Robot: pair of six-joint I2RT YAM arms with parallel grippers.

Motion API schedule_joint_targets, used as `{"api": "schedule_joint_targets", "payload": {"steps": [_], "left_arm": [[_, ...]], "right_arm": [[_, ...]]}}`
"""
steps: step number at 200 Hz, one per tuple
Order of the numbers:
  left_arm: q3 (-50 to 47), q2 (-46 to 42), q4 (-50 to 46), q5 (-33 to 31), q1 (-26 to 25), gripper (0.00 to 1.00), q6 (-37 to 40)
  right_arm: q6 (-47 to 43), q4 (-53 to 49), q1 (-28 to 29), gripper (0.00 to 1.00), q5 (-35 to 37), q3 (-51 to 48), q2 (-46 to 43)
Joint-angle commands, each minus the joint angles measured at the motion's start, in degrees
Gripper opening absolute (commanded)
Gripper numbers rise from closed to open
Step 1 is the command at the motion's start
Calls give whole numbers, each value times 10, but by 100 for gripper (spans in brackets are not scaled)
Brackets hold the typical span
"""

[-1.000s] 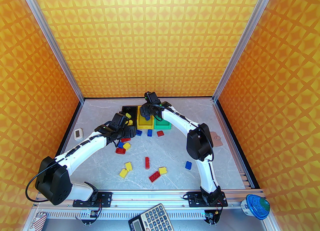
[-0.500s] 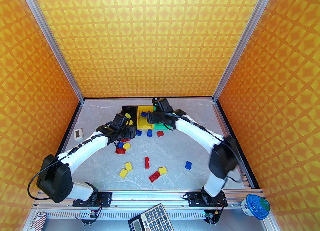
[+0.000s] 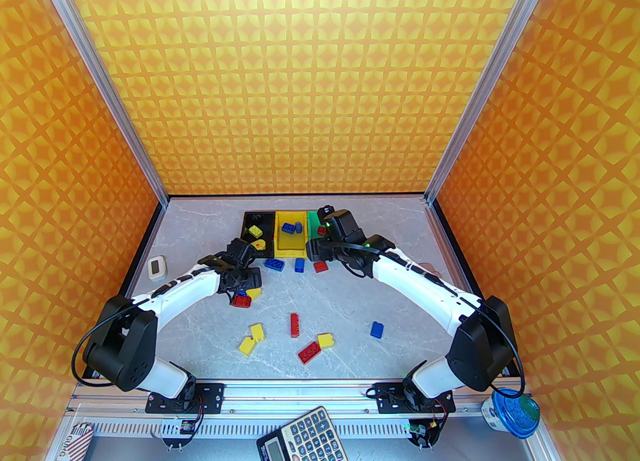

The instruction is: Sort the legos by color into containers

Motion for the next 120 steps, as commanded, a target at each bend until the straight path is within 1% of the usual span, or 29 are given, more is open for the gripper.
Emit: {"api": "schedule_joint_targets", "payload": {"steps": [1,76,120], "left_arm": [[-9,15,19,7,1,84,-14],[-5,58,38,25,1,83,-8],[10,81,65,49,1,79,8]], "right_arm": [[14,-1,0,73,11,-14,-12],[21,1,0,73,20,-31,-11],[18,-2,0,73,29,-31,-14]]}}
